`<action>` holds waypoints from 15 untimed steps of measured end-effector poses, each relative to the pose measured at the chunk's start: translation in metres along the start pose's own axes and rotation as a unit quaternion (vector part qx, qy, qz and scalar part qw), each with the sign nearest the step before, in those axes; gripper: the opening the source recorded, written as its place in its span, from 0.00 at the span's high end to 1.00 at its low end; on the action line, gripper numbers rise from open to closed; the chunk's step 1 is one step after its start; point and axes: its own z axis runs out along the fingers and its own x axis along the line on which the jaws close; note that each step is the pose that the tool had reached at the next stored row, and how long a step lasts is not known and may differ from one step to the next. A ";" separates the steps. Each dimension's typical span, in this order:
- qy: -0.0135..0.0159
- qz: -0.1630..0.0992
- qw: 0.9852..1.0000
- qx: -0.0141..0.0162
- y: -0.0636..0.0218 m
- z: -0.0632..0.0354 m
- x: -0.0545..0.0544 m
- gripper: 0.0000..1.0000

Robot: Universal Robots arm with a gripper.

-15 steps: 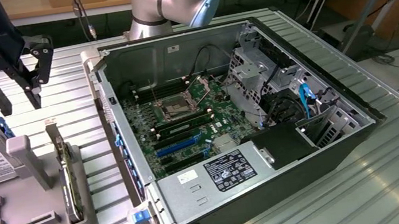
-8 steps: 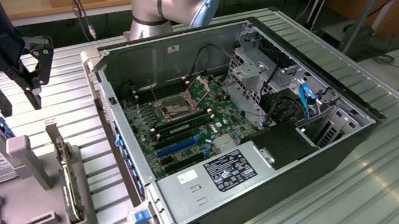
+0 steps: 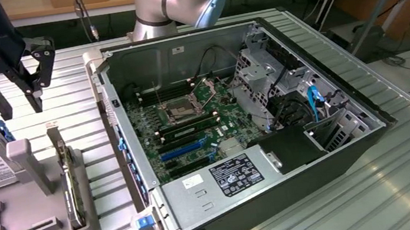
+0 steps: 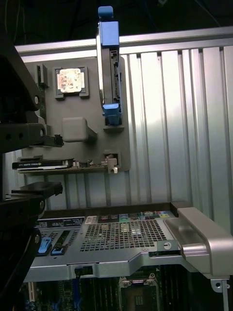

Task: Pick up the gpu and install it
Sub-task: 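Pick up the gpu and move the gpu toward the slot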

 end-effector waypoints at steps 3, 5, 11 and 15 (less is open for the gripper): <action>0.000 0.000 1.000 0.000 -0.0001 0.0000 0.000 0.58; 0.000 0.000 1.000 0.000 -0.0016 -0.0001 0.000 0.58; 0.000 0.000 1.000 0.000 -0.0098 -0.0005 -0.001 0.58; 0.000 0.000 1.000 0.000 -0.0152 -0.0006 -0.001 0.58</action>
